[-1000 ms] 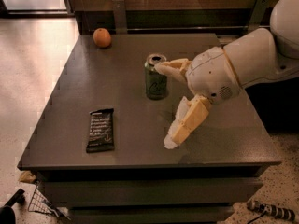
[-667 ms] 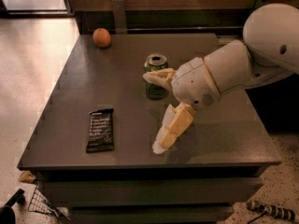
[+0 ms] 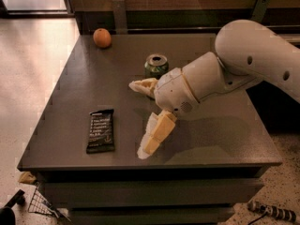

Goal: Move rxbar chocolate near orange

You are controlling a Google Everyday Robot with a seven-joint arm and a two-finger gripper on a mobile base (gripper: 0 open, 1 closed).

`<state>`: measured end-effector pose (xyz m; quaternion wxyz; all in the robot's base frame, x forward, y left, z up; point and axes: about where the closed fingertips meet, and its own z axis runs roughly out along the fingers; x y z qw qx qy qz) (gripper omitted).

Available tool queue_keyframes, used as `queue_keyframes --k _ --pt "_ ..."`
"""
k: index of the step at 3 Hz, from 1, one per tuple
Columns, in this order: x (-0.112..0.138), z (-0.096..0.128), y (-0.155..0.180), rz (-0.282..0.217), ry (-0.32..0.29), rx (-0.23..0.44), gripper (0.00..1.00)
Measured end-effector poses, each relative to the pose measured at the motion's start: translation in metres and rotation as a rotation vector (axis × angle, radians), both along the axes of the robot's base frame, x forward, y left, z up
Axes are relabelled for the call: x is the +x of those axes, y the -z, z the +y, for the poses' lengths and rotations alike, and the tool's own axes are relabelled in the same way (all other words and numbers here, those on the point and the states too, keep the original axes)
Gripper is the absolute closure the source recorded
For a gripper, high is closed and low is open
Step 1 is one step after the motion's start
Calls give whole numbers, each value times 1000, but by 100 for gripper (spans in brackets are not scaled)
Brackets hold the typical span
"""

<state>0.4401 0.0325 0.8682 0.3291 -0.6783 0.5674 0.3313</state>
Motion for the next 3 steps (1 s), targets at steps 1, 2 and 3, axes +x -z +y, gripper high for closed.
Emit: queue_keyframes --k 1,2,3 --pt "6 23 8 14 -12 -9 0" --pt "17 43 18 39 -19 -2 0" --pt "26 58 30 65 -20 23 0"
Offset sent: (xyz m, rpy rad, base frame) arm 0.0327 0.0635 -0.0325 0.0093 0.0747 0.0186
